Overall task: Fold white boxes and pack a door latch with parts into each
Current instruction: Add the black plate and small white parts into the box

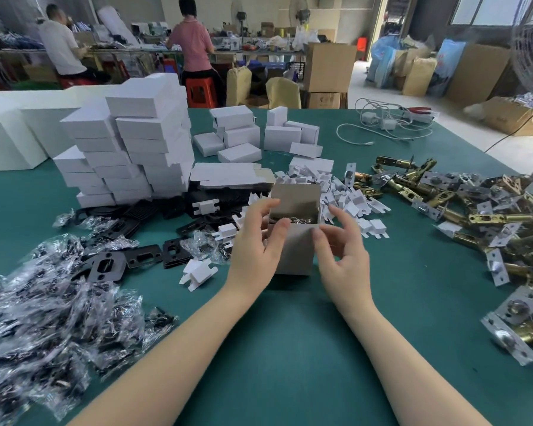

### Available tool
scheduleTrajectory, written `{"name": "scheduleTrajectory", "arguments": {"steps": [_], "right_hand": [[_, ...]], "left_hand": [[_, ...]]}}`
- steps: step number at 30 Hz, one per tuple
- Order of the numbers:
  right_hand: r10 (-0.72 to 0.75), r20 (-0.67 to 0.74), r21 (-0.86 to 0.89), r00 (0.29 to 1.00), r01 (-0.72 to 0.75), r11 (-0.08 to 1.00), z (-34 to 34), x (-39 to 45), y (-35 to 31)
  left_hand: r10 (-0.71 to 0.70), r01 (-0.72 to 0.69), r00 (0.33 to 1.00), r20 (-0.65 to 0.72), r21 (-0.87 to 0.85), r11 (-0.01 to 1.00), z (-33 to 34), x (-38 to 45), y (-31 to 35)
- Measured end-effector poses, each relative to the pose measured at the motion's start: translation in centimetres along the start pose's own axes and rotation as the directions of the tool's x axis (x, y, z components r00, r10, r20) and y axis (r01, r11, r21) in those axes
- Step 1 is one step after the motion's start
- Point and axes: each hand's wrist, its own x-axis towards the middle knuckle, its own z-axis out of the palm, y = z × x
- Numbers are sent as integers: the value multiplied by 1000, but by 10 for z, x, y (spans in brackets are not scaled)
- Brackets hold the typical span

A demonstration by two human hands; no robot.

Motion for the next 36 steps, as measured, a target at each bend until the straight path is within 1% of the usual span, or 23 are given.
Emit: {"name": "scheduleTrajectory", "arguments": {"steps": [1, 2, 4, 7, 9, 11, 13, 16, 18, 20, 21, 24, 27, 30, 32, 36], "right_hand": [[-58, -45, 17, 997, 59, 998, 0, 0, -3], [-104, -56, 17, 993, 105, 994, 0, 0, -6], [-163, -33, -14, 986, 163, 987, 2, 0, -9], [-192, -4, -65, 981, 192, 979, 2, 2, -10], [-199, 24, -88, 980, 200, 976, 3, 4, -12], [-179, 40, -90, 983, 182, 979, 3, 6, -14], [-124, 20, -54, 992, 125, 991, 4, 9, -17], [-4, -11, 89, 1000, 5, 996, 9, 11, -20], [38, -7, 176, 999, -36, 984, 11, 13, -24], [24, 4, 200, 1000, -24, 980, 11, 15, -28], [13, 6, 198, 1000, -14, 980, 11, 16, -28], [-42, 22, 129, 999, 39, 991, 9, 17, -26], [-139, 46, 2, 989, 140, 990, 4, 14, -22], [-220, 105, -68, 970, 228, 971, -2, 10, -15], [-236, 140, -87, 962, 249, 965, -4, 8, -12], [-256, 133, -75, 958, 267, 961, -4, 8, -12]], "left_hand": [[7, -7, 1000, -22, 27, 1000, 1, -3, -2], [15, -14, 999, -35, 46, 999, 2, -6, -4], [61, -57, 997, -38, 78, 995, 2, -7, -8], [126, -124, 992, -17, 84, 989, 0, -5, -9], [121, -121, 993, -2, 77, 990, -1, -4, -7], [105, -104, 994, -9, 66, 992, 0, -3, -4], [78, -77, 996, -47, 25, 997, 0, -2, 0], [34, -37, 995, -90, -32, 999, 1, -1, 6], [-45, 29, 994, -102, -150, 988, 2, -1, 9], [-116, 88, 989, -88, -273, 958, 1, 0, 12], [-125, 100, 990, -71, -284, 953, 0, 2, 12], [-60, 53, 998, -33, -190, 980, -4, 5, 8], [100, -101, 995, -22, -84, 991, -7, 2, -1], [217, -219, 975, 52, 26, 975, -12, -2, -13], [240, -246, 967, 85, 74, 966, -15, -2, -18], [256, -260, 965, 52, 99, 961, -12, -2, -18]]}}
